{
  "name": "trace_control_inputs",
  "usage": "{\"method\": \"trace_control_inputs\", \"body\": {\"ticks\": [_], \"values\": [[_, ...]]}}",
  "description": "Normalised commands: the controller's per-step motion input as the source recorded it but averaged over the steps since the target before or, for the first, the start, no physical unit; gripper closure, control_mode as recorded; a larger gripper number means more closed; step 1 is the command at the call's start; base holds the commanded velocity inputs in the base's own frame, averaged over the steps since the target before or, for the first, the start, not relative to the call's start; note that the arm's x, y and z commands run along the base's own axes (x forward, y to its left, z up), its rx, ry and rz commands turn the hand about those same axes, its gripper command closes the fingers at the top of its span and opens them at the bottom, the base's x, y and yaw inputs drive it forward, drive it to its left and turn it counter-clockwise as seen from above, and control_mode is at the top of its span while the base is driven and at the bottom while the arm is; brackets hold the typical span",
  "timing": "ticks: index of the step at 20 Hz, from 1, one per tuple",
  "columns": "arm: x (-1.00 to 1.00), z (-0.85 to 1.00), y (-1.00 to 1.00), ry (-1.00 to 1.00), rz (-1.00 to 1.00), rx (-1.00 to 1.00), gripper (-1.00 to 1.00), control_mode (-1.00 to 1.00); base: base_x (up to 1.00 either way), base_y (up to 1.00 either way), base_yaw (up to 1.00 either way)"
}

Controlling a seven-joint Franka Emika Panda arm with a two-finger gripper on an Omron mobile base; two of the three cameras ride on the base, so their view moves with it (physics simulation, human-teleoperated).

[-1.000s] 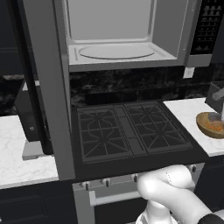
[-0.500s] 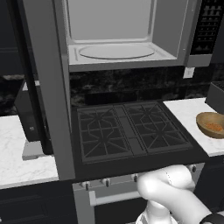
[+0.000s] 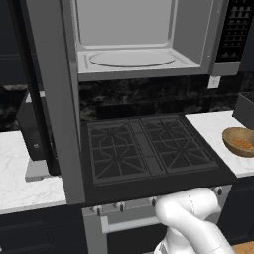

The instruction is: Open the microwave, place the bowl with waffle inside the microwave, then close the microwave door and turn it on.

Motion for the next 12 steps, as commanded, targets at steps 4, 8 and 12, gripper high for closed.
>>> {"method": "trace_control_inputs", "body": {"ticks": [4, 8, 12], "values": [[0.14, -0.34, -0.80, 0.00, 0.14, 0.00, -1.00, -1.00, 0.00, 0.00, 0.00], [0.45, -0.15, -0.49, 0.00, 0.16, 0.00, -1.00, -1.00, 0.00, 0.00, 0.00], [0.84, 0.00, -0.29, 0.01, 0.15, 0.00, -1.00, -1.00, 0.00, 0.00, 0.00]]}}
